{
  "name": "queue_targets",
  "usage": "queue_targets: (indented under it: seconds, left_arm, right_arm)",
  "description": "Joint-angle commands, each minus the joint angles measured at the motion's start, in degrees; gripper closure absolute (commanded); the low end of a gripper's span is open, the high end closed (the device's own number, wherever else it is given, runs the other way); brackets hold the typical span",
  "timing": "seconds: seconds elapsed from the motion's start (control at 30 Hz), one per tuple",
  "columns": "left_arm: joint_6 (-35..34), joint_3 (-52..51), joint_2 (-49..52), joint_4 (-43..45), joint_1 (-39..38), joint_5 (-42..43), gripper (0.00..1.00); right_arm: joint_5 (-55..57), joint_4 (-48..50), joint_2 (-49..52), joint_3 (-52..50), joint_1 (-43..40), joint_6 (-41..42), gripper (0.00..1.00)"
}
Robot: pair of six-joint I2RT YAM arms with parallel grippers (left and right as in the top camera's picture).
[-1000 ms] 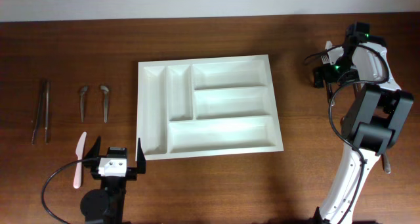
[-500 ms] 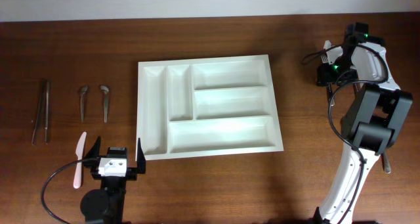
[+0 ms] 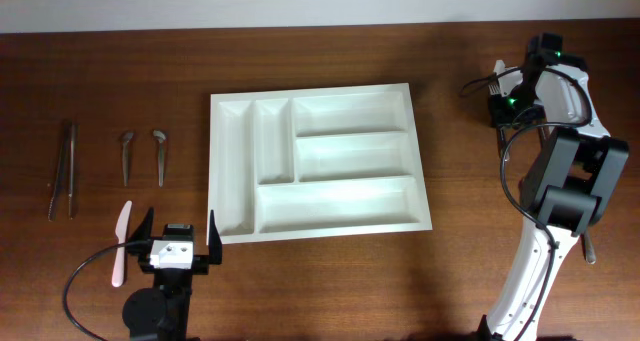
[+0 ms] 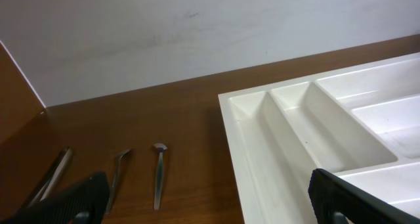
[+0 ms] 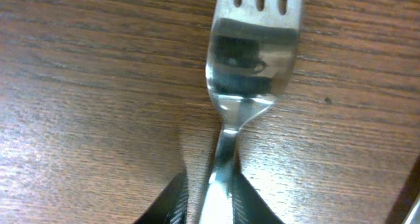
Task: Pack container
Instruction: 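Lower the right gripper and grasp the fork handle, then carry the fork to the tray's upper-right compartment and release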
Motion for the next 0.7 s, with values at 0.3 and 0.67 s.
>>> queue_targets:
  seconds: [0.3,0.67]
  left_arm:
    - [0.9,-0.3,-0.4,0.0,0.2,-0.4,0.01]
    - [0.9,-0.3,-0.4,0.0,0.2,-0.4,0.01]
  right_arm:
    - [0.7,-0.5,2.2,1.9,-0.8,0.0,0.96]
    - [-0.9,-10.7,2.2,18.6,0.8,-1.5,0.96]
